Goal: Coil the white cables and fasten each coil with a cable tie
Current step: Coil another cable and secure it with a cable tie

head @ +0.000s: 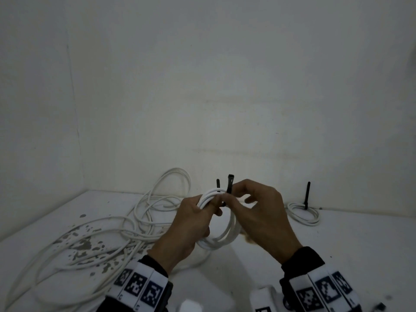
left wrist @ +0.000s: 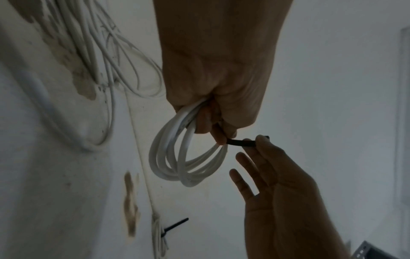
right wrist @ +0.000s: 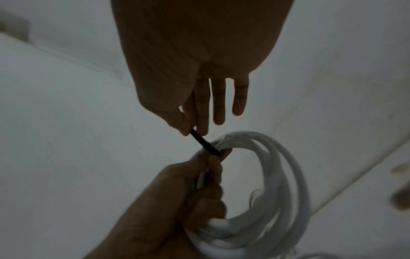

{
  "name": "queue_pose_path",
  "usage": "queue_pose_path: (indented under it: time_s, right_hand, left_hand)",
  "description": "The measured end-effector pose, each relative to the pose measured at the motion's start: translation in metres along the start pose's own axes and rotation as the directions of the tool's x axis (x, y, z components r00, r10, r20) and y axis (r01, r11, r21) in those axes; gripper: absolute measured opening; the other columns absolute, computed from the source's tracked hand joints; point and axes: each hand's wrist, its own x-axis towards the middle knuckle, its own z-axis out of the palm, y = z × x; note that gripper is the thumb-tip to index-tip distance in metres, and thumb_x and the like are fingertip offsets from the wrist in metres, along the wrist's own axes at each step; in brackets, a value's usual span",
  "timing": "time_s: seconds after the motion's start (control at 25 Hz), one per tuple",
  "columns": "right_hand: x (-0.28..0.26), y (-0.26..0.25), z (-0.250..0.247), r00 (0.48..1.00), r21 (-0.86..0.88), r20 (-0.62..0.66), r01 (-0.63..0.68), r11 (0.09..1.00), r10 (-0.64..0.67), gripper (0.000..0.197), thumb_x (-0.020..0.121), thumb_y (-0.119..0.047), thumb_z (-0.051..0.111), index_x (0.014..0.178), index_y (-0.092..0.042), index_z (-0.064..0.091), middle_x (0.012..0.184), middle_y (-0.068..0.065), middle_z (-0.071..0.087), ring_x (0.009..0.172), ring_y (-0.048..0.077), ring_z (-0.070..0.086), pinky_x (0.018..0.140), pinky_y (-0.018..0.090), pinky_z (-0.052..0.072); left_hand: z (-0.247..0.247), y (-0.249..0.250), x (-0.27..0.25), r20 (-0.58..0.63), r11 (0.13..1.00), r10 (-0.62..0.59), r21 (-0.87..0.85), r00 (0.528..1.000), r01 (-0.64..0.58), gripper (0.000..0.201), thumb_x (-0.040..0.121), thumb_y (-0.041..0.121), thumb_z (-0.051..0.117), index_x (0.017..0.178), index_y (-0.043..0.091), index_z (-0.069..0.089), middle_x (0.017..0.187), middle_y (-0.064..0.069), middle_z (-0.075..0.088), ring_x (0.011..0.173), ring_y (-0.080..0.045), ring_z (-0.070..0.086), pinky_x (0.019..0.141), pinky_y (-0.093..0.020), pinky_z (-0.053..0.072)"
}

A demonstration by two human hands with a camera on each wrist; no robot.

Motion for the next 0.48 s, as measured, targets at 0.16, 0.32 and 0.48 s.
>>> queue_pose_path:
  time_s: [0.16, 0.32, 0.48]
  right_hand:
    - [0.0085, 0.0030, 0.0015, 0.972, 0.051, -0.101, -0.206, 0.977, 0.211, 0.012, 0.089, -0.023, 0.067, 0.077, -0.018, 0.068, 0.075, -0.009, 0.069, 0.079, 0.001, 0.063, 0.065, 0.013, 0.044]
    - [0.0082, 0.0016, -0.0016, 0.975, -0.005, -0.061, -0.213, 0.977, 0.213, 0.014, 0.092, -0.017, 0.063, 0.079, -0.014, 0.067, 0.068, -0.009, 0.067, 0.068, -0.005, 0.062, 0.057, 0.007, 0.043]
    - [0.0098, 0.0023, -0.0071, 0.978, -0.073, -0.073, -0.203, 0.976, 0.198, 0.011, 0.091, -0.011, 0.061, 0.095, -0.016, 0.069, 0.054, -0.008, 0.061, 0.055, -0.003, 0.058, 0.055, 0.005, 0.041]
  left_hand:
    - [0.0031, -0.0030, -0.0036, 0.099, 0.976, 0.116, 0.170, 0.988, -0.132, 0.035, 0.093, 0.039, 0.062, 0.087, 0.006, 0.074, 0.064, -0.019, 0.058, 0.040, -0.010, 0.037, 0.045, -0.024, 0.034]
    - [0.0023, -0.0023, -0.0027, 0.120, 0.927, 0.218, 0.286, 0.969, -0.244, 0.028, 0.097, 0.026, 0.060, 0.085, 0.005, 0.074, 0.056, 0.007, 0.060, 0.037, 0.002, 0.043, 0.047, -0.009, 0.031]
    - [0.0016, -0.0033, -0.0016, 0.148, 0.904, 0.232, 0.332, 0.961, -0.269, 0.024, 0.094, 0.026, 0.063, 0.079, 0.012, 0.075, 0.060, 0.001, 0.065, 0.040, 0.001, 0.042, 0.048, -0.012, 0.033]
